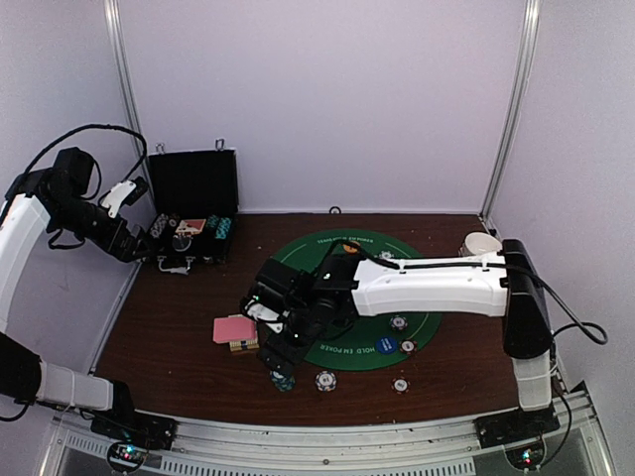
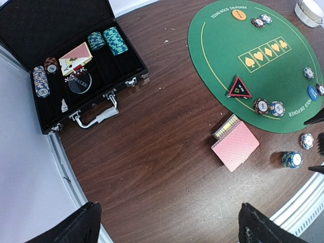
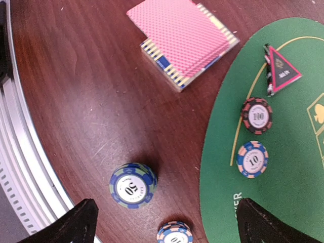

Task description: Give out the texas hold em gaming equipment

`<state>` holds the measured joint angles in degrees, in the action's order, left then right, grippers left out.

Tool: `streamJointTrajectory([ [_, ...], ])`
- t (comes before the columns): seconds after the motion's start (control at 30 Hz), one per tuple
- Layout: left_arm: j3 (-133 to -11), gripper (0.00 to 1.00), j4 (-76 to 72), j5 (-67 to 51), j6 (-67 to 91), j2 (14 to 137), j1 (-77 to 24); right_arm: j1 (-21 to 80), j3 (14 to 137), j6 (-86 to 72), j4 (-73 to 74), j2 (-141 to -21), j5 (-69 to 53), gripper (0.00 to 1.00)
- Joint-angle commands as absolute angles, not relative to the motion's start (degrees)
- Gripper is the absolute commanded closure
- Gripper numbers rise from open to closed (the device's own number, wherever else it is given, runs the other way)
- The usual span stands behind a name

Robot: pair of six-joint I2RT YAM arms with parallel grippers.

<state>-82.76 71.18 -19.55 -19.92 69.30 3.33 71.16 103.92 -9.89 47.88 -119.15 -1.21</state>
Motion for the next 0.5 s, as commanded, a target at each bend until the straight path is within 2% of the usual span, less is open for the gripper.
streamJointTrajectory([
  [0.0, -82.6, 0.03, 70.3, -21.6, -21.0, 68.7, 3.6, 72.3, 108.0, -6.1, 51.3, -122.6, -6.3, 0.01],
  [0.23, -82.5, 0.02, 70.6, -21.7, -21.4, 68.3, 3.7, 72.8, 110.0, -4.0, 52.9, -125.6, -8.5, 0.05],
  [0.47, -82.6, 0.03, 70.8, -21.8, -21.5, 68.3, 3.7, 72.8, 111.2, -3.2, 53.2, -128.4, -8.8, 0.18],
])
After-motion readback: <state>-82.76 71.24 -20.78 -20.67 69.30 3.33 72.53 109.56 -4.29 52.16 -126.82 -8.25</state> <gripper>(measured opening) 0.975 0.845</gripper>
